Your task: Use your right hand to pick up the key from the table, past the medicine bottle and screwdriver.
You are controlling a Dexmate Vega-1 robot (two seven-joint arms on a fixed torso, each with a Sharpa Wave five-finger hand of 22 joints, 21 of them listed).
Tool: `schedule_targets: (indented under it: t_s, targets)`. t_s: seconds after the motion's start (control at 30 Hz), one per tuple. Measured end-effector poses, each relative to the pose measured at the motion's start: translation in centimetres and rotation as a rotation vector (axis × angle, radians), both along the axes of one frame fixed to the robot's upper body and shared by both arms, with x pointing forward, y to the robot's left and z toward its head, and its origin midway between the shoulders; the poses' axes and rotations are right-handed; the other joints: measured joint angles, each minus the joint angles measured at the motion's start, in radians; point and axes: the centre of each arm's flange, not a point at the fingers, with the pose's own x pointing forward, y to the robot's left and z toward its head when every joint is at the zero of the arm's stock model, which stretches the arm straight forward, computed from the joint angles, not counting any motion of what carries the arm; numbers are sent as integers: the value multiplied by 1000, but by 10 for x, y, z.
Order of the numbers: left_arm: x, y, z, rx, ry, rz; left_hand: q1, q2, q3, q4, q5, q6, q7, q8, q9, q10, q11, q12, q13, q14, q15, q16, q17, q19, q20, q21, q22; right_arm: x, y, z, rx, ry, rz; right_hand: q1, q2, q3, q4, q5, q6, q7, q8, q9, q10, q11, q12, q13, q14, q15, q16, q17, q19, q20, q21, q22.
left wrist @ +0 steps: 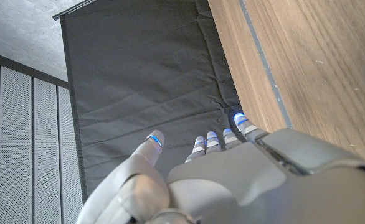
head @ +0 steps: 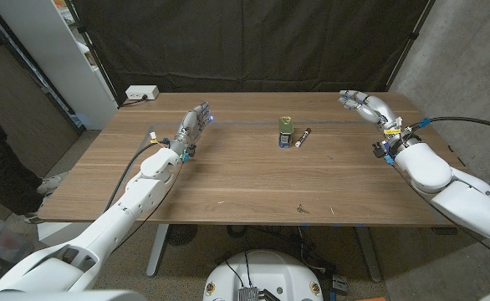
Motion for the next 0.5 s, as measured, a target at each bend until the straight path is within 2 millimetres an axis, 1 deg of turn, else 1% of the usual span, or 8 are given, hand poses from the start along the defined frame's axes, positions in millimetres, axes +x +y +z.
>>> schedule_targets:
  t_s: [0.13, 0.43, 0.5]
  targets:
    - [1, 0, 1, 2, -1, -2, 0, 0, 0, 0, 0, 0, 0, 0, 0, 0, 0, 0, 0, 0, 0, 0, 0, 0, 0, 0, 0, -6, 1, 1, -17, -8, -25, 0, 0, -3, -3, 0, 9, 2, 0, 0, 0, 0, 0, 0, 5, -5, 0, 0, 0, 0, 0, 0]
    - [3, 2, 2, 4, -1, -4, 0, 0, 0, 0, 0, 0, 0, 0, 0, 0, 0, 0, 0, 0, 0, 0, 0, 0, 0, 0, 0, -17, 2, 2, -53, -11, -80, 0, 0, -4, -4, -4, 9, 2, 0, 5, 0, 0, 0, 0, 9, -2, 0, 0, 0, 0, 0, 0]
    - [3, 2, 3, 5, -1, -5, 0, 0, 0, 0, 0, 0, 0, 0, 0, 0, 0, 0, 0, 0, 0, 0, 0, 0, 0, 0, 0, -20, 2, 1, -60, -9, -93, 0, 0, -4, -4, -5, 9, 2, 0, 5, 4, 4, 0, 0, 9, -2, 0, 0, 0, 0, 0, 0]
